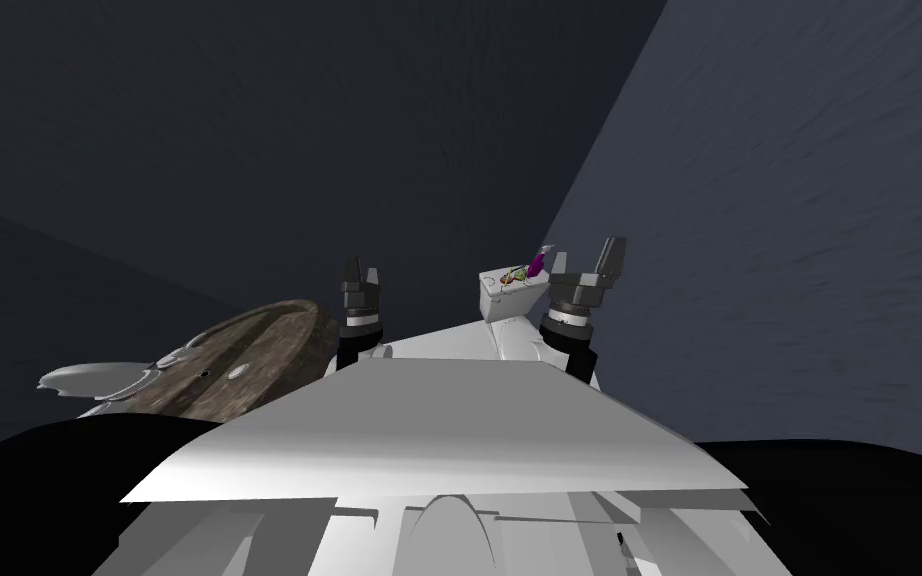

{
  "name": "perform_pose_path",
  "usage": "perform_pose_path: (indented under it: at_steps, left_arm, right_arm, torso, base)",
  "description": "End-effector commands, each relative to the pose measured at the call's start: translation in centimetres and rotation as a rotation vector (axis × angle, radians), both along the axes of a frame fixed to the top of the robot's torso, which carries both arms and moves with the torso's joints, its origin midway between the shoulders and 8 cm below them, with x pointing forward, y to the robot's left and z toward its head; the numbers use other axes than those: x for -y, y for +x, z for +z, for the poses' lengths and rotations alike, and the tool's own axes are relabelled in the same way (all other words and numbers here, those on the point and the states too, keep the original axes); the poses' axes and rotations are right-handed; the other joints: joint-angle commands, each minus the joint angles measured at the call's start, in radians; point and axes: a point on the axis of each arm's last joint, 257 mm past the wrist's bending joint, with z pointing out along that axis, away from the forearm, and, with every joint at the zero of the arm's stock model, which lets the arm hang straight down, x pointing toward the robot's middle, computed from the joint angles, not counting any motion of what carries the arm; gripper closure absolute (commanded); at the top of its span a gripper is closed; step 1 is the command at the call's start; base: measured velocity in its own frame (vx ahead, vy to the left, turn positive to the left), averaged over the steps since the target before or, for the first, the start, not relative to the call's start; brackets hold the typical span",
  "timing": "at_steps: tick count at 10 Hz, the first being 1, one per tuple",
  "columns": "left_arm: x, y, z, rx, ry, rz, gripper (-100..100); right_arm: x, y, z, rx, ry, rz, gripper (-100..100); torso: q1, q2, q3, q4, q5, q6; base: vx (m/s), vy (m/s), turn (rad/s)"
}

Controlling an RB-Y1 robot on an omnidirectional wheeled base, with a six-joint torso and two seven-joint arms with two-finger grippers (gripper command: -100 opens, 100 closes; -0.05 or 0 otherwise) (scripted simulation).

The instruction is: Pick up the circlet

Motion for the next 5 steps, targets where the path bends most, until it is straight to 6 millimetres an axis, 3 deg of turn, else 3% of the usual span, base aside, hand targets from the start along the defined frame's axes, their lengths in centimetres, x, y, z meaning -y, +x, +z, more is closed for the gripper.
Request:
perform_pose_path:
  at_steps: [1, 5]
  left_arm:
    - [0.0, 0.0, 0.0, 0.0, 0.0, 0.0, 0]
    - [0.0, 0.0, 0.0, 0.0, 0.0, 0.0, 0]
  right_arm:
    - [-0.3, 0.8, -0.5, -0.019, -0.011, 0.026, -100]
    - [-0.6, 4.8, -3.2, -0.113, 0.011, 0.122, -100]
  torso:
    - [0.0, 0.0, 0.0, 0.0, 0.0, 0.0]
    - [0.002, -0.002, -0.001, 0.0, 0.0, 0.0]
  base:
    - [0.005, 0.008, -0.049]
    - [0.019, 0.03, -0.089]
